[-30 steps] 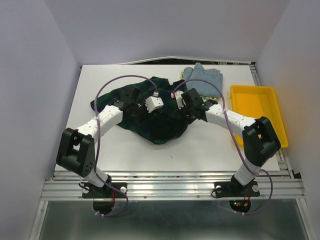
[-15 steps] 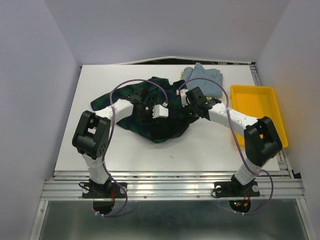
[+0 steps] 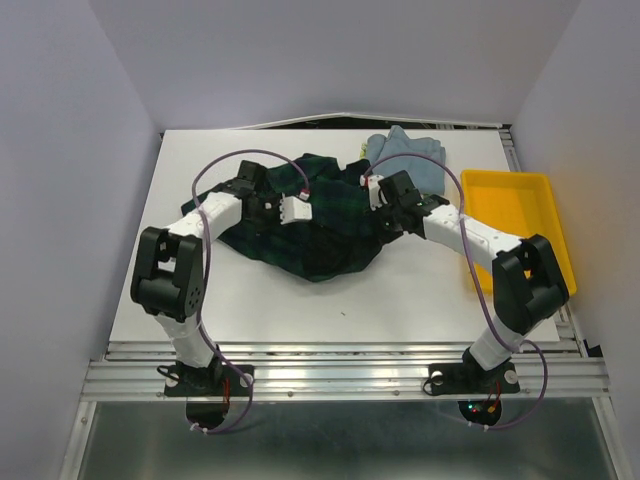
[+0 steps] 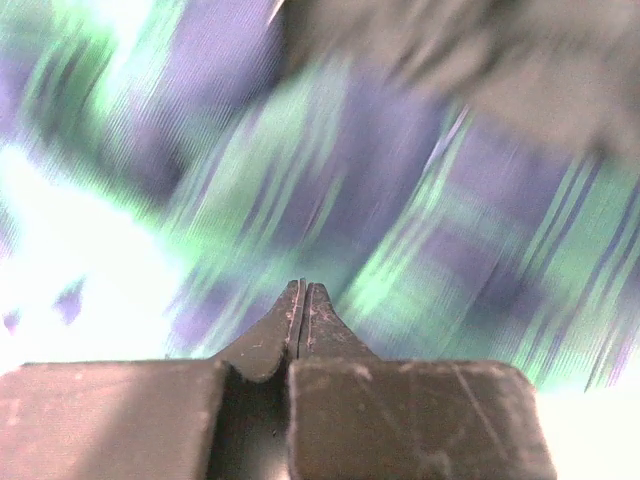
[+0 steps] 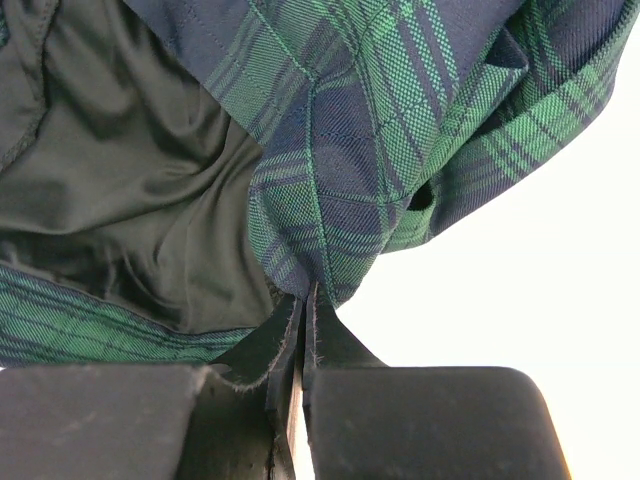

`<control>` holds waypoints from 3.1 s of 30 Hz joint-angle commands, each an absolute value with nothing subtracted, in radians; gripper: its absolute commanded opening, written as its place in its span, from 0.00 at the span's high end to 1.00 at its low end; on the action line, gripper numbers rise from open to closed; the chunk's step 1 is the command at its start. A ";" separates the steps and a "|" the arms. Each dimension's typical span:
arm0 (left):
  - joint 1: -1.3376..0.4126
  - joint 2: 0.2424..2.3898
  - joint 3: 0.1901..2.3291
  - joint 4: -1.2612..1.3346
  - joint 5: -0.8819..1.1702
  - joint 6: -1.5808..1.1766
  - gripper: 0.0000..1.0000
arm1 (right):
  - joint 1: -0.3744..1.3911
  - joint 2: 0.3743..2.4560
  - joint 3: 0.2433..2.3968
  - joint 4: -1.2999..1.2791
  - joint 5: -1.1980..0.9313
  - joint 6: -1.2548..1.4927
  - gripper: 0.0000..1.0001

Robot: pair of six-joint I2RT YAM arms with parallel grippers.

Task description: Fold and stack the skirts

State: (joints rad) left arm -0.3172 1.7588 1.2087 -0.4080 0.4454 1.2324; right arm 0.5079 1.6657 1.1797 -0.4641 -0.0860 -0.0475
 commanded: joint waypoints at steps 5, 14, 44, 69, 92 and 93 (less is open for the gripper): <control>-0.362 1.563 1.177 -0.480 0.503 1.382 0.25 | 0.500 1.638 1.167 -0.457 -0.140 -0.040 0.99; -0.466 1.750 1.204 -0.402 0.489 1.394 0.24 | 0.500 1.664 1.189 -0.457 -0.163 -0.035 0.99; -0.137 1.468 1.278 -0.598 0.617 1.295 0.72 | 0.500 1.646 1.138 -0.448 -0.057 -0.077 0.99; 0.226 1.299 1.149 -0.770 0.678 1.394 1.00 | 0.463 1.464 1.204 -0.491 -0.245 -0.139 0.45; 0.199 1.445 1.197 -0.744 0.693 1.226 1.00 | 0.561 1.472 0.865 -0.012 -0.509 -1.088 0.00; 0.199 1.442 1.195 -0.744 0.693 1.218 1.00 | 0.572 1.498 0.877 0.029 -0.524 -1.094 0.00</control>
